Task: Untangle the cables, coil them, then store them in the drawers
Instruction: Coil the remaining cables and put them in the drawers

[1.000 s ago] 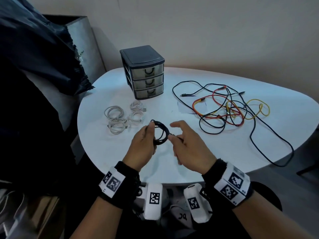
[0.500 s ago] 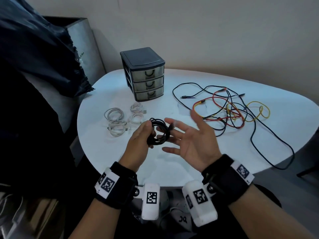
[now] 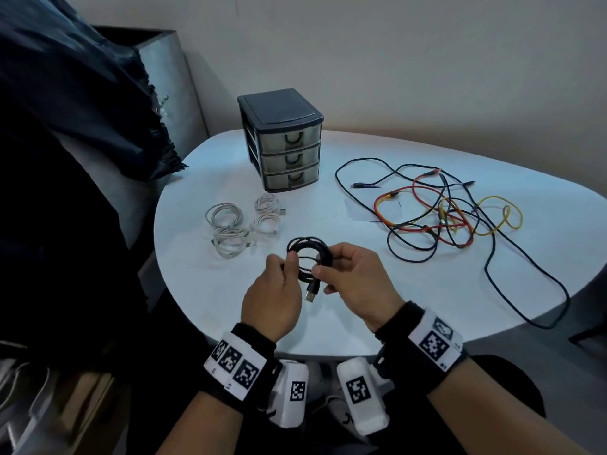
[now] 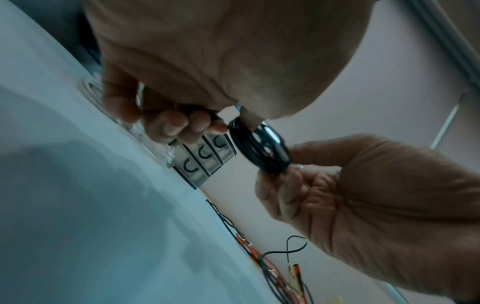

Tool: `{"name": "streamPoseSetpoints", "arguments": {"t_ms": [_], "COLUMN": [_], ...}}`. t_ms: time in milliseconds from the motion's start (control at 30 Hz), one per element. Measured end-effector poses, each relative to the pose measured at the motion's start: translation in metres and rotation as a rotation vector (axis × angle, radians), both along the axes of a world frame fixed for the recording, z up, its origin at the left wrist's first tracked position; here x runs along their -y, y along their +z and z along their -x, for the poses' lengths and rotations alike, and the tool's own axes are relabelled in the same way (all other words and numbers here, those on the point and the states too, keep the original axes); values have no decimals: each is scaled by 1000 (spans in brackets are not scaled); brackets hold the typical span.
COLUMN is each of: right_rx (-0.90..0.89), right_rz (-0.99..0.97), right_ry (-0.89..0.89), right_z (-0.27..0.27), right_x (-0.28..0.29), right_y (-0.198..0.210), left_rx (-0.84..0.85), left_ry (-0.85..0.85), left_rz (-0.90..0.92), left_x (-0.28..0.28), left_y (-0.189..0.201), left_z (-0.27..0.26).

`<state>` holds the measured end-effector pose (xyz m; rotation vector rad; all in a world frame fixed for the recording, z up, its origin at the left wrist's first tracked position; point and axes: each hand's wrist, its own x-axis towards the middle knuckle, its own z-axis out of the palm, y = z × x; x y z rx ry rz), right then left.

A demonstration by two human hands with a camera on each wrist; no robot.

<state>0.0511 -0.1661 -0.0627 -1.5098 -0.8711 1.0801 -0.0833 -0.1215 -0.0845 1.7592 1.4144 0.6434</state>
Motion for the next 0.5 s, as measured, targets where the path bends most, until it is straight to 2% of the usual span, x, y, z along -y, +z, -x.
{"name": "streamPoseSetpoints", "arguments": {"t_ms": [100,167,233,367,500], "right_rx": [45,67,37,-155,-90], "right_rz": [73,107,145,250,257], "right_ry": [-26,8,28,30,1], "right_z": [2,8,18,41,34], "right_x": [-9,-19,-33,-58,-67], "right_y": [-8,-14,-21,-31,-30], "left_rx": [-191,-224,-150,58,187], "left_ry": [-9,-7,44,273,417], "left_rz": [16,33,90,177,172], "left_x": [0,-5,-13,-30,-34], "left_y": [-10,-13,-13,-23,-25], "left_z": [16,27,41,77,98]}}
